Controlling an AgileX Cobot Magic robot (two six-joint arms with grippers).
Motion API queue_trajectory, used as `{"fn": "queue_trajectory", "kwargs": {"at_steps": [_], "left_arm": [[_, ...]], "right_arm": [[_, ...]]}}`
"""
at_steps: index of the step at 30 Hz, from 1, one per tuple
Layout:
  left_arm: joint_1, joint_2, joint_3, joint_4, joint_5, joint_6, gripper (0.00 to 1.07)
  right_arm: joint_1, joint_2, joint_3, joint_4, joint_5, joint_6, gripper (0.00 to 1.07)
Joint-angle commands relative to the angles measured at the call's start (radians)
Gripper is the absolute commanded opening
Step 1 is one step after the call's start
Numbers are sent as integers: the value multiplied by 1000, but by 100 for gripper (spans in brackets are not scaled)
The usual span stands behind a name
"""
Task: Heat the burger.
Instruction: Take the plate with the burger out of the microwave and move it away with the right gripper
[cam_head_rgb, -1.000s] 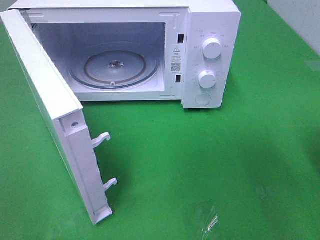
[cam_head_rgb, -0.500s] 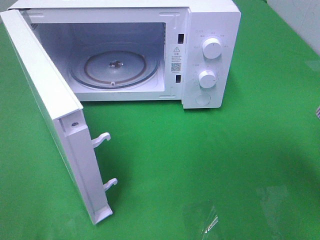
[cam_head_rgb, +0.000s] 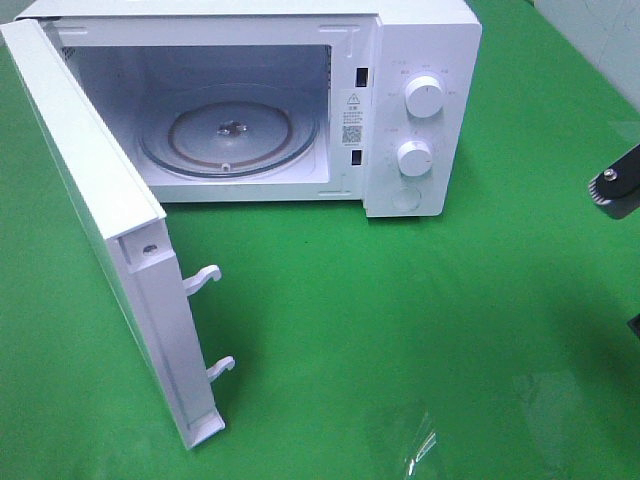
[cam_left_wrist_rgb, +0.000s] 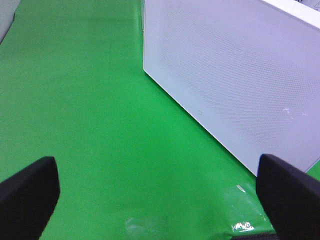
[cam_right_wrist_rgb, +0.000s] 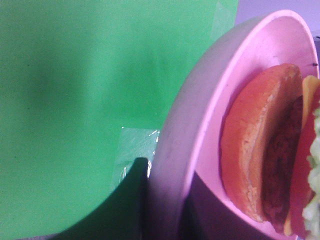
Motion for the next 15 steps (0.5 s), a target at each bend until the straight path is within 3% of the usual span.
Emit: {"fn": "queue_trajectory", "kwargs": {"at_steps": [1, 5, 15], "left_arm": [[2, -16, 1, 0, -4, 3, 101], [2, -16, 1, 0, -4, 3, 101], [2, -16, 1, 0, -4, 3, 101]], "right_arm": [[-5, 29, -9, -76, 37, 24, 0], [-5, 57, -9, -87, 17, 65, 0], [-102, 117, -9, -94, -82, 95, 0]]}}
